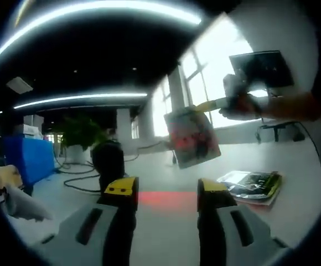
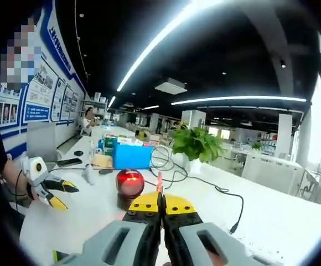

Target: Clip sheet goods on table flip sheet goods clip sheet goods scan sheet goods put sheet goods back to table

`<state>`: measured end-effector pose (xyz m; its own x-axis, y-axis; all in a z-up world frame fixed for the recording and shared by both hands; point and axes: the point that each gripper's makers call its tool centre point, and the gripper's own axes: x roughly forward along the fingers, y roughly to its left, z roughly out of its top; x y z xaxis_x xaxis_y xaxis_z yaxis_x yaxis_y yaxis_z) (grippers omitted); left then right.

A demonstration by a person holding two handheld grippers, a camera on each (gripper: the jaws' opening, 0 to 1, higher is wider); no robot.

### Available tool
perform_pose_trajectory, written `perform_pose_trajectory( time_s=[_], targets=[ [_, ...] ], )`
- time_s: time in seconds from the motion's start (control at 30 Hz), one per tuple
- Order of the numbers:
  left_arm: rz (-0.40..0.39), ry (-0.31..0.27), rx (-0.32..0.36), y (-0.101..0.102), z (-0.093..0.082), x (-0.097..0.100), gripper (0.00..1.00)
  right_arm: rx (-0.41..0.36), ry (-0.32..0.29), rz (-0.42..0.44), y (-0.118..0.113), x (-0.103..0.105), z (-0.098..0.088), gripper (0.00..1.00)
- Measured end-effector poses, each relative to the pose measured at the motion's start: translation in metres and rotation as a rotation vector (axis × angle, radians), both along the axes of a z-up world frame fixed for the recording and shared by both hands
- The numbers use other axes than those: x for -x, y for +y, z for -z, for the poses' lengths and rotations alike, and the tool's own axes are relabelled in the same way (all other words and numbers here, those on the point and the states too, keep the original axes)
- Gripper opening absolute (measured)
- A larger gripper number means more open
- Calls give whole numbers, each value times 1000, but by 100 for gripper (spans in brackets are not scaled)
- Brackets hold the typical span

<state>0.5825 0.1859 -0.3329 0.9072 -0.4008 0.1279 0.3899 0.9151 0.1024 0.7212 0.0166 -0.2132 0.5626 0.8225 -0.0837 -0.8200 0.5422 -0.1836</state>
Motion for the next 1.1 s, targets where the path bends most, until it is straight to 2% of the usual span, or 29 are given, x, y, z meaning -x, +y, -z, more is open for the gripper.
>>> perform_pose_trajectory(
  time_s=[0.1, 0.23, 0.3, 0.47, 0.63, 0.77, 0.9, 1.1],
  targets=[
    [9, -5, -5, -3, 0, 2, 35, 22, -47, -21, 0, 3, -5, 0],
    [13, -18, -15, -5, -2, 3, 35, 29, -40, -29, -4, 2, 0, 0],
    [9, -17, -9, -4, -2, 3, 35, 73, -60, -29, -4, 3, 6, 0],
    [5, -22, -17, -4, -2, 4, 35, 97, -66, -37, -9, -2, 14, 0],
    [4, -23, -43, -7, -1, 5, 35, 95, -47, -36, -13, -5, 26, 0],
    [-5, -22, -34, -4, -2, 4, 35, 83, -5, -37, -15, -6, 28, 0],
    [2, -22, -45, -7, -1, 6, 35, 98, -16, -36, -14, -1, 28, 0],
    [3, -28, -44, -7, -3, 6, 35, 147, -11, 2, -21, -14, 43, 0]
  ],
)
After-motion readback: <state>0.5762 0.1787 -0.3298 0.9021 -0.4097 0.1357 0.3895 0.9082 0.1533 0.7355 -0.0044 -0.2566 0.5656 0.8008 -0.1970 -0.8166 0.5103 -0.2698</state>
